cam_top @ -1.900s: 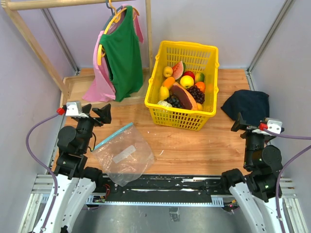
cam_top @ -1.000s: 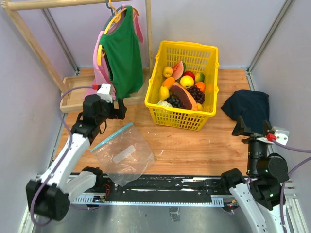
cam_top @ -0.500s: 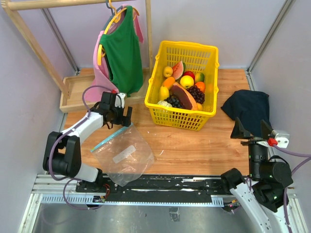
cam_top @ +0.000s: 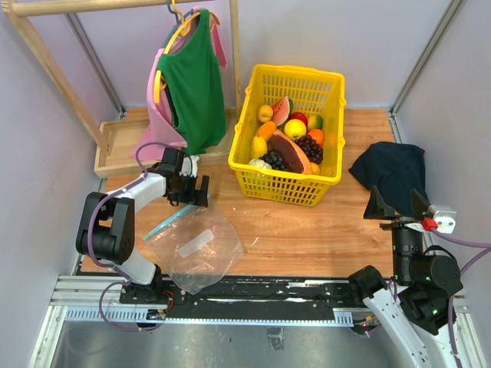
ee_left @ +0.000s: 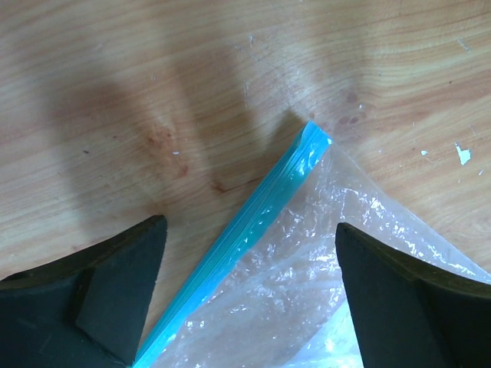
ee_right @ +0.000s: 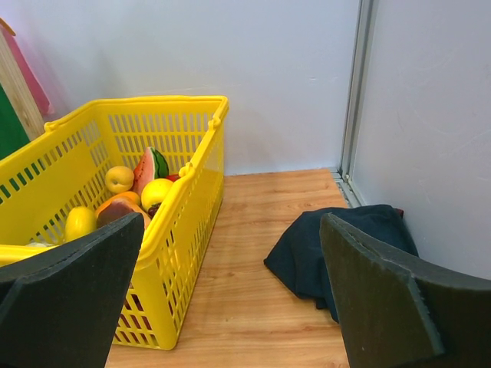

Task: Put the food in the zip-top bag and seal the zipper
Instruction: Pick up the zipper food storage bag at the center of the board.

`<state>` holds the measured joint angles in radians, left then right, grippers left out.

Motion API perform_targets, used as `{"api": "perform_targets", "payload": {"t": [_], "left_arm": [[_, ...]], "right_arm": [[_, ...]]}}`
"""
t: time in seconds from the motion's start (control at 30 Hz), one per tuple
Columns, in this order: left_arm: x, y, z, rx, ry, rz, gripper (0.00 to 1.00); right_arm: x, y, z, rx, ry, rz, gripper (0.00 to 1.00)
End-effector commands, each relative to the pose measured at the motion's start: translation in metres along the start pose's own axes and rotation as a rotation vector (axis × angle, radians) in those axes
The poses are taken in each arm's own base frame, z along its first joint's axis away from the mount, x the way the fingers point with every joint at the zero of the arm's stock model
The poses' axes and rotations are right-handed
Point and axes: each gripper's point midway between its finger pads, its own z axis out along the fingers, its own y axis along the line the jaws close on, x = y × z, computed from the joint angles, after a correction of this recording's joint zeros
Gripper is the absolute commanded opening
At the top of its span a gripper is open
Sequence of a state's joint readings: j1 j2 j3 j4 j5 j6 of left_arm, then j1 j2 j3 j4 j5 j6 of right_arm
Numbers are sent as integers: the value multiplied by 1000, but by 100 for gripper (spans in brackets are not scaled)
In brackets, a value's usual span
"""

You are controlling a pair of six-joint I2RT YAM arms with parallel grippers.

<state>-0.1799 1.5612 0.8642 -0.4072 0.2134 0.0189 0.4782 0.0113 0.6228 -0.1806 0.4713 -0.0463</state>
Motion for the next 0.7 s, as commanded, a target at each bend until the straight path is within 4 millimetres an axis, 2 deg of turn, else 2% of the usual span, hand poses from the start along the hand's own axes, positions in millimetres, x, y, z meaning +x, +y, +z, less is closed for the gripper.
{"api": "perform_targets", "payload": {"t": [0.0,0.17,0.47,0.67], "left_arm": [[-1,-9,1,57,22,-14,94],[5,-9,6,61,55,-26,89],[7,-9,7,64,69,-35,65],[4,-12,5,73,57,-34,58]], "right_arm": [[-6,0,-2,-6,-28,14,98],[-6,-2,-2,1,-27,14,98],[-5,-5,-2,22,-24,17,98],[-4,-5,-2,25,-20,15,98]]}}
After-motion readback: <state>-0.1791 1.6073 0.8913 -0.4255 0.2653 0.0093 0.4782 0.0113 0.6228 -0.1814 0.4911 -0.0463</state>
